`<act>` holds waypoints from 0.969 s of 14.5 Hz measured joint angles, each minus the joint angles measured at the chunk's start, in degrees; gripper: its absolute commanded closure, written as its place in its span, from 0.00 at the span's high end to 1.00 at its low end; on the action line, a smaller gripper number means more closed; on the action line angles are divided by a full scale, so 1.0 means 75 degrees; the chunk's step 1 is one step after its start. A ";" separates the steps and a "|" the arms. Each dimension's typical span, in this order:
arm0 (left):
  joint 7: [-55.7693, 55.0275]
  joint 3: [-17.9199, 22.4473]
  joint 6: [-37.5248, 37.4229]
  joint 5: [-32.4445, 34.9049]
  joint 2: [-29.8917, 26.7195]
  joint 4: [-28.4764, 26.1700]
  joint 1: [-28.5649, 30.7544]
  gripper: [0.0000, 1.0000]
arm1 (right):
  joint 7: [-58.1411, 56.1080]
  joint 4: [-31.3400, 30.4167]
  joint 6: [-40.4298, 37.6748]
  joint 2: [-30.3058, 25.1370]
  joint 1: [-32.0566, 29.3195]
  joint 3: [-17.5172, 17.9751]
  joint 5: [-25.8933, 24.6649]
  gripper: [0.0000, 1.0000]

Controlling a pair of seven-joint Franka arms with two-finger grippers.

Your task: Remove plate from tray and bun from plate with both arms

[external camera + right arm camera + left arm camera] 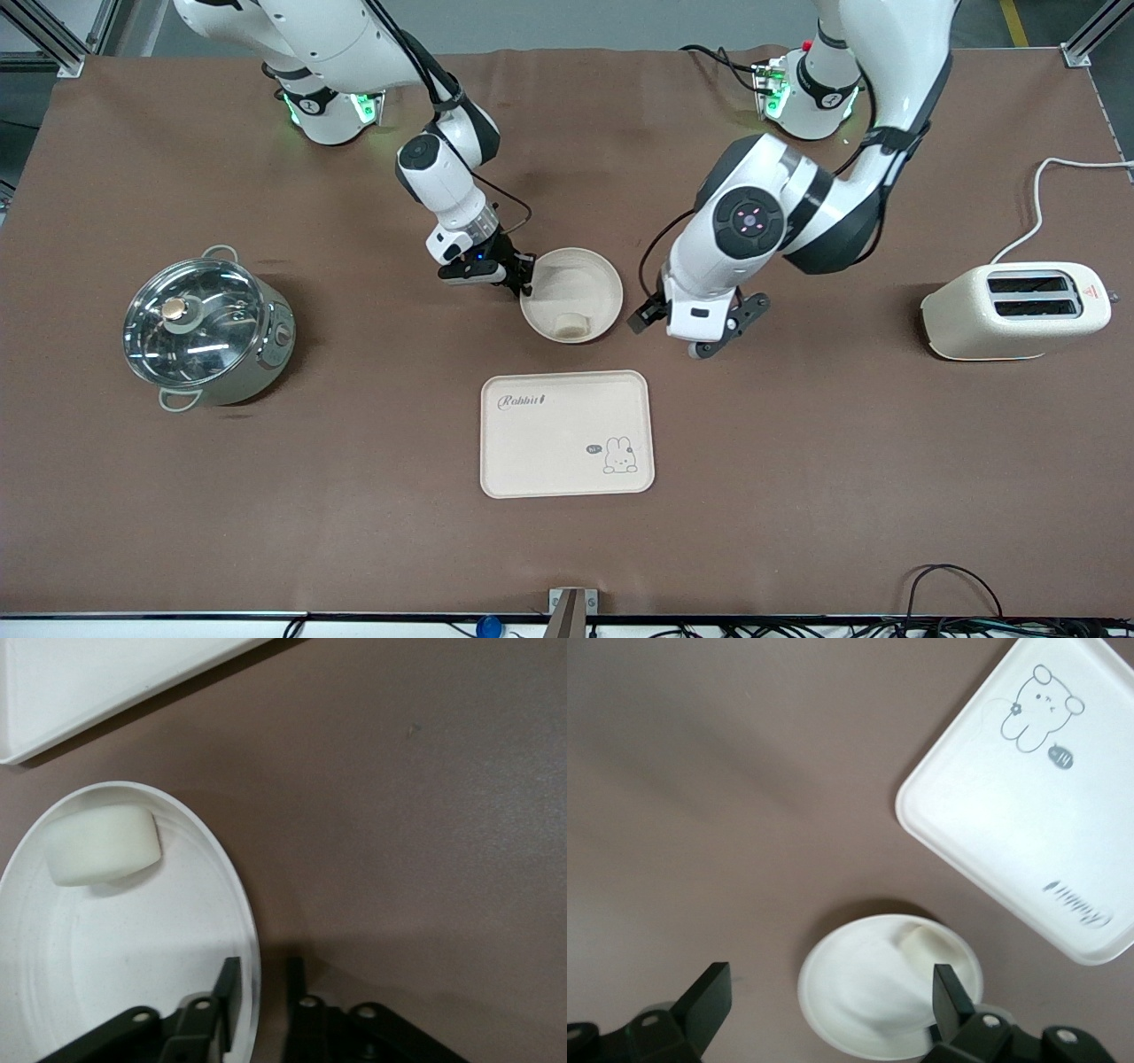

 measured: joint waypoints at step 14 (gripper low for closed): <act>-0.5498 0.0012 0.2543 0.1312 0.1969 0.0021 -0.1444 0.96 | 0.0526 0.0908 -0.3240 -0.1514 -0.0296 -0.0058 0.0003 1.00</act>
